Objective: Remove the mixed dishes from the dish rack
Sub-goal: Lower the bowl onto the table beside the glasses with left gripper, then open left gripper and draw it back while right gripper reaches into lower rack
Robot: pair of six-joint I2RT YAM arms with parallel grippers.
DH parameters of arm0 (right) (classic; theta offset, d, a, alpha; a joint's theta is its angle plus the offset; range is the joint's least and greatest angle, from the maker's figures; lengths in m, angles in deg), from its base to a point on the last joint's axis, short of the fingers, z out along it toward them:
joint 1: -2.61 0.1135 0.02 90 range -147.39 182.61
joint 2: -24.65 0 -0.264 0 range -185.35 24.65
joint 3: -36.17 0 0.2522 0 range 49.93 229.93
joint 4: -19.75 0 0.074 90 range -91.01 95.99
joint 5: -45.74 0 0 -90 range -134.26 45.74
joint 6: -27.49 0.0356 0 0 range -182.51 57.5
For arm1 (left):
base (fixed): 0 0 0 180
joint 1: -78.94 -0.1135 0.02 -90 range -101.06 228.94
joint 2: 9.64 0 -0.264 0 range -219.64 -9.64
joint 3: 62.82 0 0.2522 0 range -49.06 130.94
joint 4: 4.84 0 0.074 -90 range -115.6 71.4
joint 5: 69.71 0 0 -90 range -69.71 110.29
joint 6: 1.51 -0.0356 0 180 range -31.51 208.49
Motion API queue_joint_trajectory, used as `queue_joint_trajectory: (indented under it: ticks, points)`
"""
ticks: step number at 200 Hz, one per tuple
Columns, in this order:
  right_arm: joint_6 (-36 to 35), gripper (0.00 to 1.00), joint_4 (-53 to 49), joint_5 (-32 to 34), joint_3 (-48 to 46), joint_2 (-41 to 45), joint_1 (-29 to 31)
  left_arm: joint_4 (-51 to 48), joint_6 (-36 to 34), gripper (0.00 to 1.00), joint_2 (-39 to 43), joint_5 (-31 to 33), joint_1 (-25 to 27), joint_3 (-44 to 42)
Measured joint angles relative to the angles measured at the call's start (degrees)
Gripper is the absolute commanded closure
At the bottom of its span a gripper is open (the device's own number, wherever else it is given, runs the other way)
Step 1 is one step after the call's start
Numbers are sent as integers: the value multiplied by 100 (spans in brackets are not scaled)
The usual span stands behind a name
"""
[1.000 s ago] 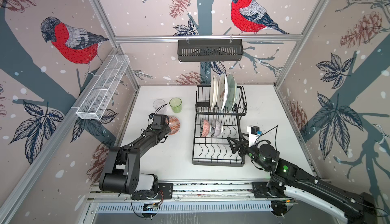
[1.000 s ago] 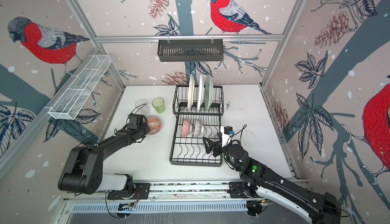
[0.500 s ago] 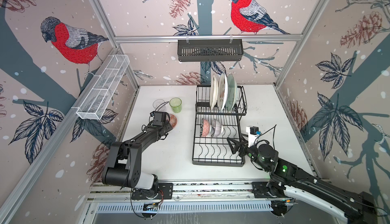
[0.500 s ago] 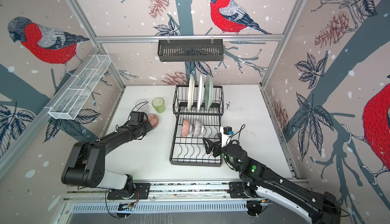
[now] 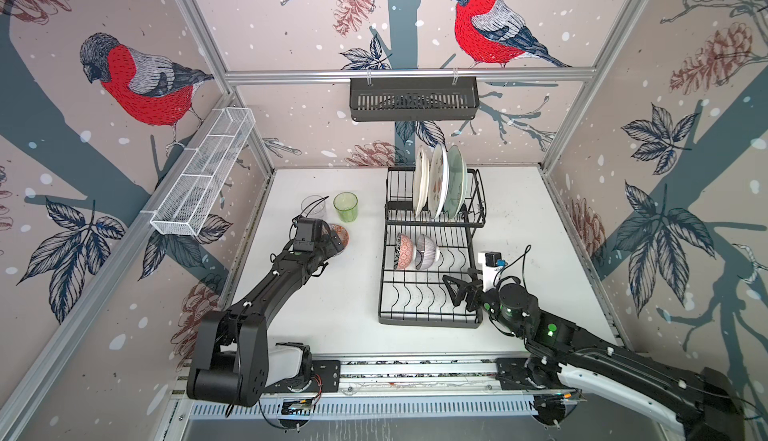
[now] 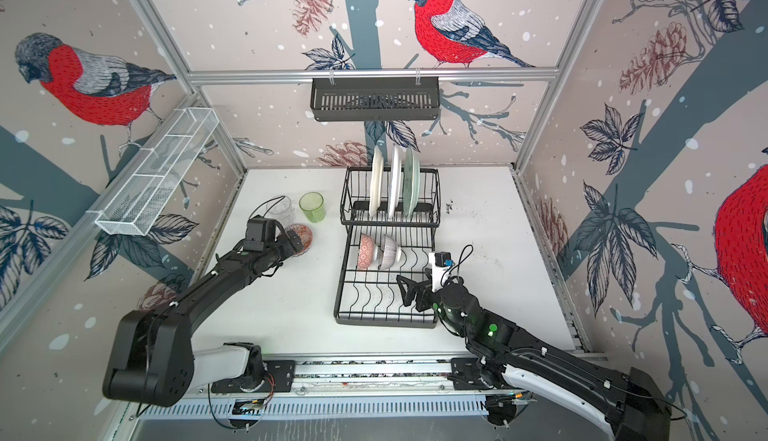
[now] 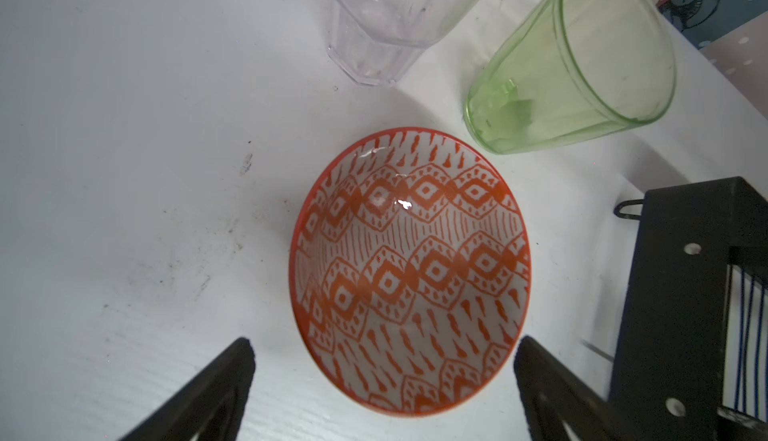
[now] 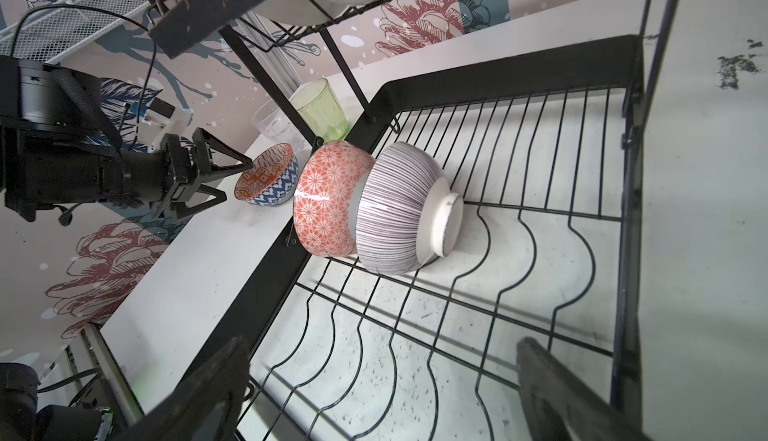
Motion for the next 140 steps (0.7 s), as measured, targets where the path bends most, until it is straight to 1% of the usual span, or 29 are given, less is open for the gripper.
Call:
queue_joint_trajectory:
  ticks: [32,50,78,99,128,140]
  points:
    - [155,0,590,-131,-269,-293,-11,221,118,2,680,-439,68,-474]
    - [260,0,872,-223,-337,-573,-39,337,127,2,984,-706,149,-590]
    - [267,0,1296,-267,-315,-1060,-131,599,142,2,1370,-852,485,-599]
    - [262,0,1379,-369,-101,-1443,-181,804,136,2,1419,-964,787,-608]
    - [240,0,1541,-444,219,-1976,-363,1067,98,2,1246,-1049,857,-612]
    - [236,0,1552,-592,302,-2203,-527,1132,48,2,1178,-1143,876,-612]
